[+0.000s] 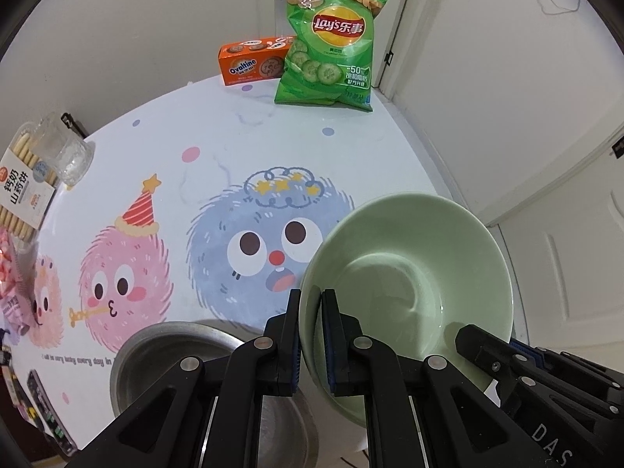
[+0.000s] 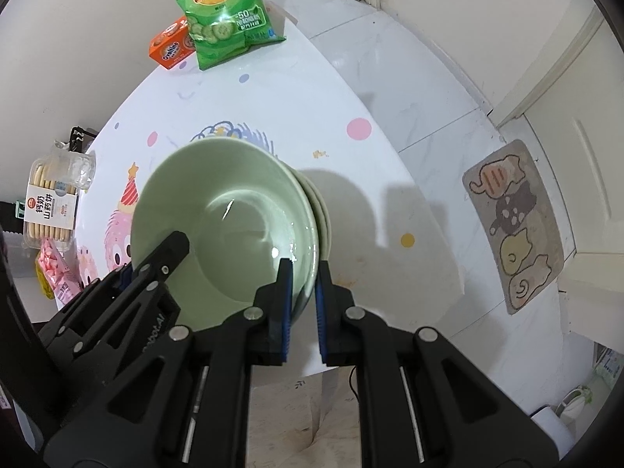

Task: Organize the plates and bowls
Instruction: 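Carry the green bowl with both grippers onto the green bowl stack, open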

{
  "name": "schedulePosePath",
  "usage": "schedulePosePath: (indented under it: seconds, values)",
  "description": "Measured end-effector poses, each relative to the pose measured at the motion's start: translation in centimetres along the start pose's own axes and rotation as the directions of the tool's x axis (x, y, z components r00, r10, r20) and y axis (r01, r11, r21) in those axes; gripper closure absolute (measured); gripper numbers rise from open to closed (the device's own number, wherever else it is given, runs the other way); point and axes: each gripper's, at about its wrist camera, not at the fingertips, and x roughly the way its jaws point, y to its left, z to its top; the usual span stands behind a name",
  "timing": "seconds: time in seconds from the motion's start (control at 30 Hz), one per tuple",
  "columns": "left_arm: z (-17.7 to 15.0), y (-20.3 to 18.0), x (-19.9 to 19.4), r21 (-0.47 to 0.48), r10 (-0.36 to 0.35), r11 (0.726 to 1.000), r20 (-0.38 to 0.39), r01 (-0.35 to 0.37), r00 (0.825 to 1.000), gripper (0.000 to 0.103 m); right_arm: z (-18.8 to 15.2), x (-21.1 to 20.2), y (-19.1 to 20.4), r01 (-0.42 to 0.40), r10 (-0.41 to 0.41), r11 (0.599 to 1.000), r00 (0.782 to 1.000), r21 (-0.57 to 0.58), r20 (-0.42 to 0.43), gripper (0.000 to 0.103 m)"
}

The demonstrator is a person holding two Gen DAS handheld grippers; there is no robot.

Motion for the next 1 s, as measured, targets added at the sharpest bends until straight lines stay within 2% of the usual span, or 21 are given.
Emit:
schedulePosePath:
  seconds: [0.33,0.77,0.83,0.87,0.9,0.93,1.0]
  values:
    - [0.1,0.1,0.6,0.008,0.019,1.000,-0.001,-0.019,1.000,0.092,0.2,0.4,-0.1,-0.010,0.010,1.000,1.000,0.009,-0.010,0.088]
    - [-0.1,0.0,0.8,0.011,0.010,1.000,-0.005,-0.010,1.000,0.089,0.1,0.4,0.0,-0.012,0.012,1.000,1.000,0.012,-0.018,0.087]
    - [-0.2,0.1,0.5,0.008,-0.003,1.000,-0.002,0.003,1.000,0.076,0.0,0.3,0.0,-0.013,0.013,1.000,1.000,0.012,-0.016,0.087]
    - [-0.3,0.3,0.3,0.005,-0.008,1.000,0.002,0.008,1.000,0.072,0.0,0.1,0.0,-0.010,0.011,1.000,1.000,0.009,-0.011,0.087]
    - [-0.3,0.5,0.1,0.003,-0.012,1.000,0.007,0.012,1.000,0.064,0.0,-0.1,0.0,-0.007,0.007,1.000,1.000,0.007,-0.005,0.086]
    - [-0.4,0.7,-0.3,0.002,-0.018,1.000,0.014,0.018,1.000,0.046,0.0,-0.4,0.0,0.001,-0.001,1.000,1.000,0.002,0.004,0.083]
    - [-0.5,1.2,-0.9,-0.004,-0.029,1.000,0.025,0.029,0.999,0.027,0.0,-0.9,0.1,0.005,-0.005,1.000,1.000,-0.007,0.017,0.070]
